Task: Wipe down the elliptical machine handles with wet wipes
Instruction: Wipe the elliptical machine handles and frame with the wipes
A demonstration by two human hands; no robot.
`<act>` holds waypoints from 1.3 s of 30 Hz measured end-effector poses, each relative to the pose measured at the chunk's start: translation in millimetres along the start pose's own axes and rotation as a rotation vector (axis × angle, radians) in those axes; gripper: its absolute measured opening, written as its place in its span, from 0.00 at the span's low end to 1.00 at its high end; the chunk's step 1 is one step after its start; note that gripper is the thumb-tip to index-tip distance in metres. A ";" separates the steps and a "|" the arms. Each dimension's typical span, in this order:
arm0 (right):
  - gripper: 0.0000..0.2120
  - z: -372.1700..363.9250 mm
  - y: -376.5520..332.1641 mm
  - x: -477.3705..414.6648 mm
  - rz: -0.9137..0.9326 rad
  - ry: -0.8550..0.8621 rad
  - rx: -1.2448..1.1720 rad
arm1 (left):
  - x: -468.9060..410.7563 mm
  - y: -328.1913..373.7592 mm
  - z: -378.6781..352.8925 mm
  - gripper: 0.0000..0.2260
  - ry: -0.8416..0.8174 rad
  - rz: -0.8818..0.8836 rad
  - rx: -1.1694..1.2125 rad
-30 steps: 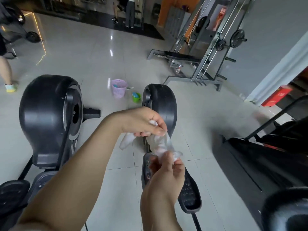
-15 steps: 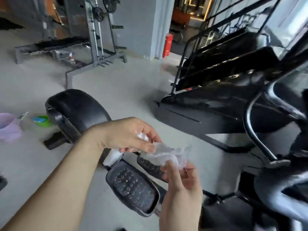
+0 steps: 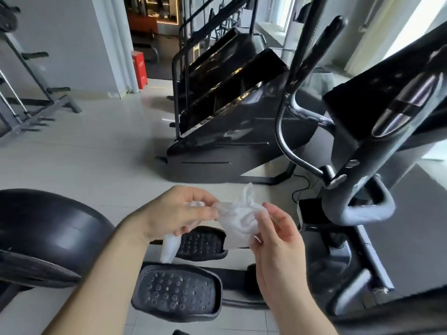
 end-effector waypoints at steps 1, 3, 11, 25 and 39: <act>0.09 1.2 0.4 0.3 0.025 0.021 0.010 | -0.7 1.9 -2.8 0.05 -0.027 -0.033 0.021; 0.11 1.8 0.9 0.9 0.080 0.071 0.036 | -5.8 7.0 -7.4 0.10 -0.081 -0.109 0.000; 0.12 -0.8 -7.0 -9.5 0.145 0.260 0.015 | -56.9 45.3 -24.0 0.25 -0.307 -0.442 -0.112; 0.23 18.7 -45.8 78.5 0.518 0.453 -0.096 | -66.8 97.7 -105.1 0.06 -0.673 -0.833 0.019; 0.04 38.2 -138.0 152.7 1.026 0.864 0.337 | -31.4 189.7 -159.7 0.07 -0.842 -0.902 0.107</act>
Point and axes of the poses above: each hand's wrist, its own x-axis away from the middle knuckle, its own z-axis out of the back of the hand, y = z × x, the point moved 4 cm from there along -x, towards the middle knuckle, and after that the axes turned 5 degrees about y, right-handed, at the moved point
